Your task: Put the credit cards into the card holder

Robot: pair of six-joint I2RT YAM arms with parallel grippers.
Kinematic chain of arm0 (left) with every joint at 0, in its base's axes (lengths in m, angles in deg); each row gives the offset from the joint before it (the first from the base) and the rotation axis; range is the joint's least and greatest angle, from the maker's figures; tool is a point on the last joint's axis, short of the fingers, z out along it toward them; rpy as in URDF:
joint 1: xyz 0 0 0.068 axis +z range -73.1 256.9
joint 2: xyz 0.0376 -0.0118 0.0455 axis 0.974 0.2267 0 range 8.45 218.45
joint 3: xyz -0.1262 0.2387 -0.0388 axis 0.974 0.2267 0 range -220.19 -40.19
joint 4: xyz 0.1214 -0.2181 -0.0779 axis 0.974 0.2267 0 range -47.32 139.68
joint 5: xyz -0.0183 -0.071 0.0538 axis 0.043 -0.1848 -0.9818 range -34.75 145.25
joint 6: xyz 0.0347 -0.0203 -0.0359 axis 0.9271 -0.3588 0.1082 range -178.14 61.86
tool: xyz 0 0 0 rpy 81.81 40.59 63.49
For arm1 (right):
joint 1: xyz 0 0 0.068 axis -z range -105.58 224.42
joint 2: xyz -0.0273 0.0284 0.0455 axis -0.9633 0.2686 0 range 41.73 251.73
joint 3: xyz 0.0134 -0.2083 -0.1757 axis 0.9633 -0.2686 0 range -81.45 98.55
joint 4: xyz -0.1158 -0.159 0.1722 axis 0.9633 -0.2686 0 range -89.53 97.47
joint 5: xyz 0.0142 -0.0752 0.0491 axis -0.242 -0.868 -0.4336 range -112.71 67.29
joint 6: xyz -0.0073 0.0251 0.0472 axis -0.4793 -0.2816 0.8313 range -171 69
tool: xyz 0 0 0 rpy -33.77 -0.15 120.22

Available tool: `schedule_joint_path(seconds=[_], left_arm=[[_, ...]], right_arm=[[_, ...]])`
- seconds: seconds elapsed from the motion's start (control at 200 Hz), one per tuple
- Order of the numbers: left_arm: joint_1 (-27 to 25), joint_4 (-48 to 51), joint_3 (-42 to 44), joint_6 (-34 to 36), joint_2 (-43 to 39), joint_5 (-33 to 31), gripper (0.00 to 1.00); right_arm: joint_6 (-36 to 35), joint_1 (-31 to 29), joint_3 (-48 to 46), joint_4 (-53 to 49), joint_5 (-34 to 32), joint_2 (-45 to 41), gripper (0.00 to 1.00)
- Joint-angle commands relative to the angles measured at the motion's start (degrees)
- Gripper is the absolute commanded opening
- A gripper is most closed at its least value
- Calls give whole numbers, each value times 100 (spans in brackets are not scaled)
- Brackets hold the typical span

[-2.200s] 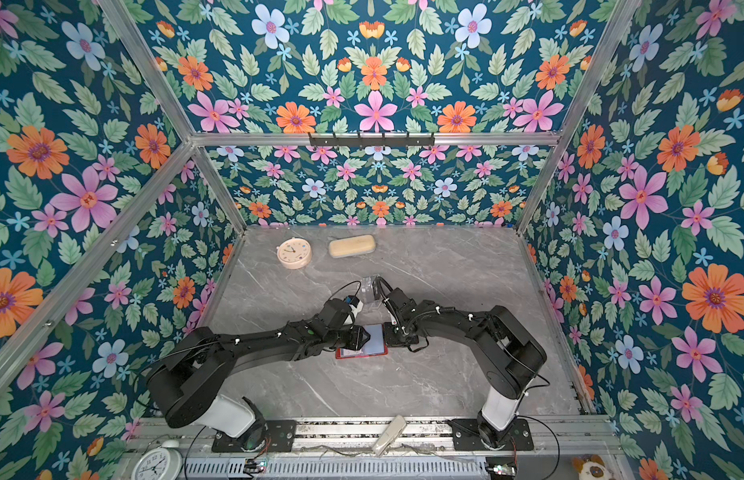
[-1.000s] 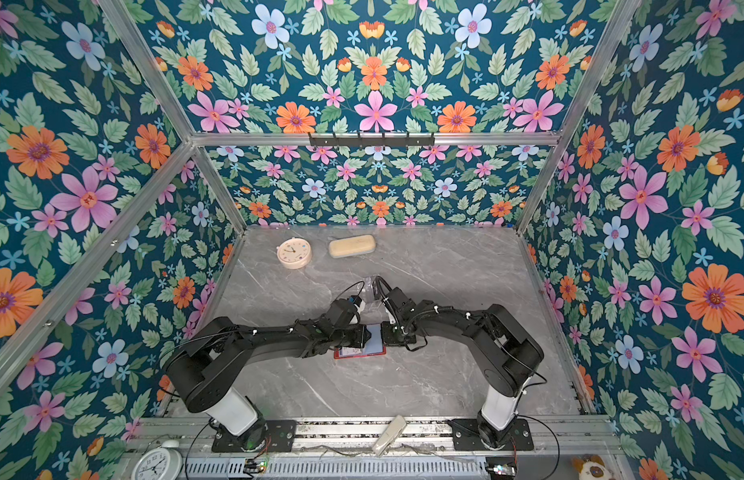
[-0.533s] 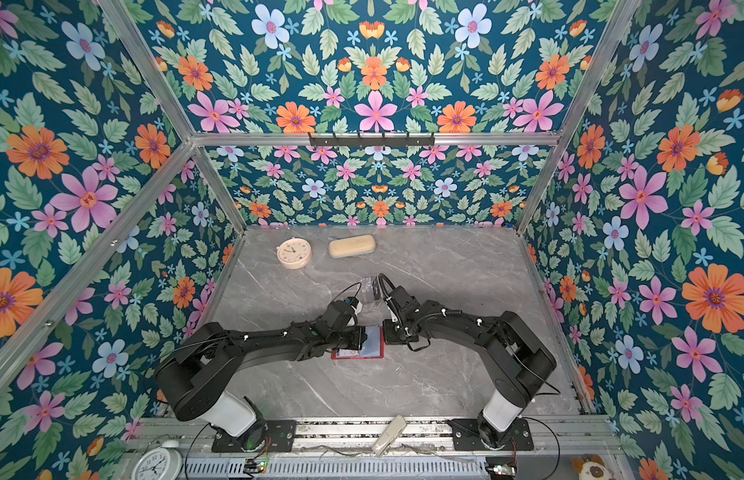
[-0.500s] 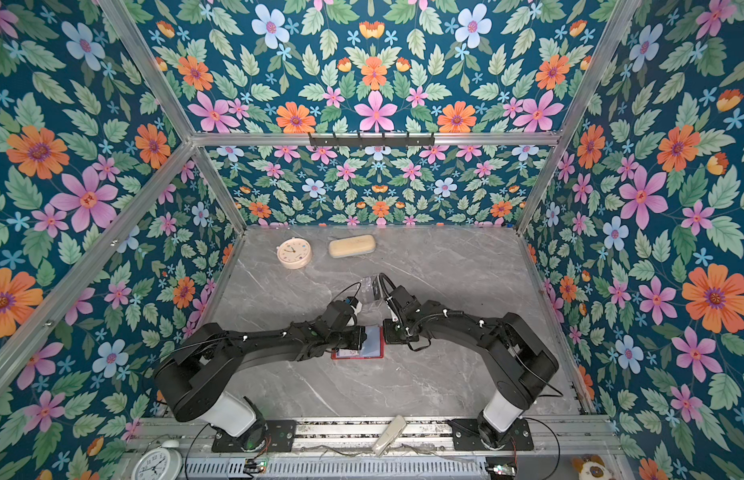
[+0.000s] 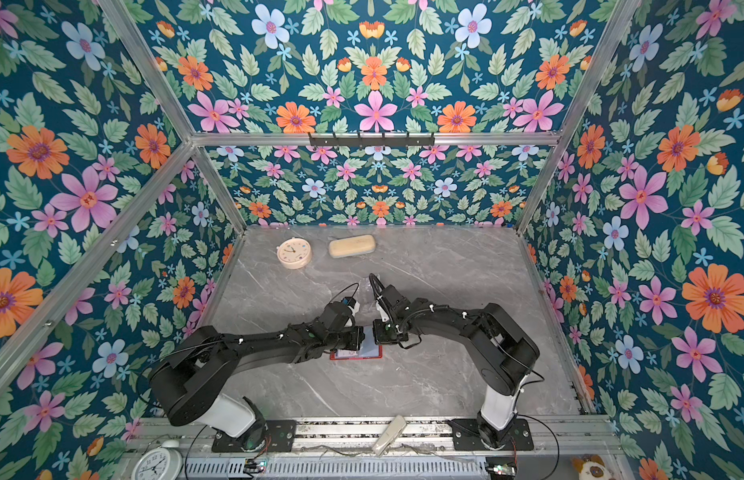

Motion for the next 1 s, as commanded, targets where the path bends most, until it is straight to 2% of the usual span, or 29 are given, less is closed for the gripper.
schedule_joint_path(seconds=[0.0, 0.04, 0.14, 0.24, 0.37, 0.585, 0.69, 0.795, 0.995], left_arm=[[-2, -79, 29, -7, -64, 4, 0], [-2, -95, 51, -6, -101, -5, 0], [-2, -104, 118, 14, -242, -69, 18], [-2, -93, 238, 25, -484, -246, 28], [-2, 74, 433, 19, -944, -704, 30], [-6, 664, 726, -129, -1768, -1757, 30], [-2, 900, 827, -179, -2066, -2095, 29], [-2, 979, 917, -172, -2226, -2168, 28], [-2, 1128, 893, -68, -2038, -2176, 28]], right_arm=[[-16, -25, 65, 129, 108, 68, 17], [-10, -34, 65, 184, 158, 81, 20], [8, -37, 94, 314, 310, 126, 26], [28, -56, 125, 422, 415, 156, 31], [11, -93, 228, 465, 541, 244, 35], [-59, -226, 540, 452, 724, 474, 36], [-69, -274, 698, 409, 753, 605, 33], [-62, -313, 801, 390, 777, 726, 28], [-8, -329, 869, 455, 884, 897, 12]])
